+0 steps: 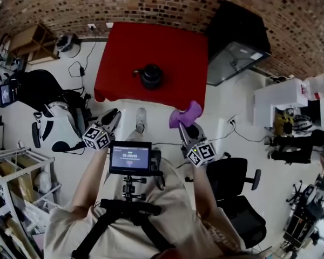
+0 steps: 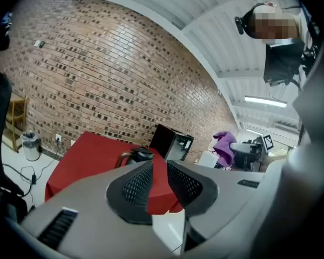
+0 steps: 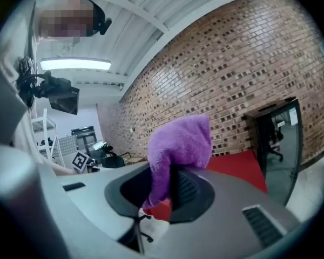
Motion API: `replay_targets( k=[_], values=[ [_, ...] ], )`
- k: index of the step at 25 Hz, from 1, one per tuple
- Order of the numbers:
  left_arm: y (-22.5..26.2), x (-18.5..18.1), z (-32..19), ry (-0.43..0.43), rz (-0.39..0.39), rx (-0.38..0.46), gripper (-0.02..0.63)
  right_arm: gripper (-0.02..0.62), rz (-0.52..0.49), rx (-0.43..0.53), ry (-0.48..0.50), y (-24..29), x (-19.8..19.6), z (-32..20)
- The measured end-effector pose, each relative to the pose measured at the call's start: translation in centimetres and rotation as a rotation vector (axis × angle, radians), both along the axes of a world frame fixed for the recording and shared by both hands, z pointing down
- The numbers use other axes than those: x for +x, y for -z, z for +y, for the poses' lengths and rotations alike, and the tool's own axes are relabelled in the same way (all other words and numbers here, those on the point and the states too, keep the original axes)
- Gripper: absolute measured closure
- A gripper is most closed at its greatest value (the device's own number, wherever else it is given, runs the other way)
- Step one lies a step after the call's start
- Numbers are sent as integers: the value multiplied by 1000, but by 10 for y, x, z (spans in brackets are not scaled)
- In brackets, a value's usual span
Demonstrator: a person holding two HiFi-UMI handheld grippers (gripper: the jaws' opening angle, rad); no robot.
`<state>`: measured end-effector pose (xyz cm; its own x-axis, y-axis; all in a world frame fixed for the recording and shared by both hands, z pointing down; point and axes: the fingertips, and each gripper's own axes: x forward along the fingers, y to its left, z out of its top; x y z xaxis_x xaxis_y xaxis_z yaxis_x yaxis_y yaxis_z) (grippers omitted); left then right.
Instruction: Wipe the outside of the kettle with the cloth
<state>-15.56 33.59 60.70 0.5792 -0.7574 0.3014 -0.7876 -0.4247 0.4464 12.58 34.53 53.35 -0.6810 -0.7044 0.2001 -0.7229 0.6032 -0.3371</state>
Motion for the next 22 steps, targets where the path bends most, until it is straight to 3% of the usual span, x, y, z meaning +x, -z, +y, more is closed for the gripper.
replay_targets(
  k=[4,10,15,22],
  values=[
    [-32,0,-76,-102,-104,-32,485,506,4,-18,-42,-5,-12,-57],
    [-92,10,-171,-343,-315,-130,432,506,5,-22,-100,-4,-23,-135],
    [-136,16,-216,-475,-418,-159,401,506,11,-34,-129,-15,-32,-178],
    [-176,35,-230,-589,-509,-215,359,506,-2,-85,-117,-29,-33,-201]
  ],
)
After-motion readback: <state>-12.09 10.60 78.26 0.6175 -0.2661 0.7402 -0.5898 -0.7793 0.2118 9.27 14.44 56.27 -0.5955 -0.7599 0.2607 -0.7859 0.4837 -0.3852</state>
